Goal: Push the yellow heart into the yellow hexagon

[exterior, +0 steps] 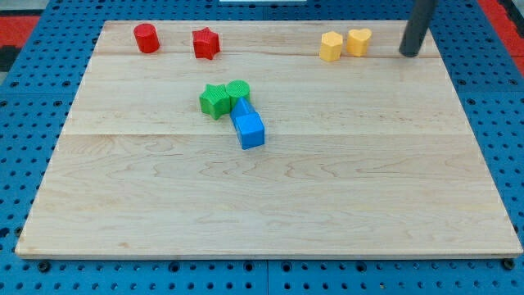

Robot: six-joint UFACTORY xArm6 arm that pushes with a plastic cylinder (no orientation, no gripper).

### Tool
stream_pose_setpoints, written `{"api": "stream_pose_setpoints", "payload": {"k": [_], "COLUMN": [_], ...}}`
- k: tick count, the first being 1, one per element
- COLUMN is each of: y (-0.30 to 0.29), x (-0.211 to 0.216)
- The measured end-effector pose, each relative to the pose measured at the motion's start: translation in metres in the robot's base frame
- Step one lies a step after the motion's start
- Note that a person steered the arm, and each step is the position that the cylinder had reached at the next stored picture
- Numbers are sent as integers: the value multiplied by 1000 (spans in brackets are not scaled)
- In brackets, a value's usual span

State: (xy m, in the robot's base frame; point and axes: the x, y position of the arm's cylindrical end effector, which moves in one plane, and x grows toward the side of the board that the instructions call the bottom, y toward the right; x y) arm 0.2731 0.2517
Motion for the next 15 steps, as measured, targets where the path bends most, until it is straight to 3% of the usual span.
{"api": "stream_pose_setpoints", "payload": {"k": [2,5,7,8,9,11,12,13,14,15], "y": [-47,-84,57,76,7,-162,-173,-144,-202,-317], "x": [28,33,1,-30,-43,-31,-14,4,9,9]}}
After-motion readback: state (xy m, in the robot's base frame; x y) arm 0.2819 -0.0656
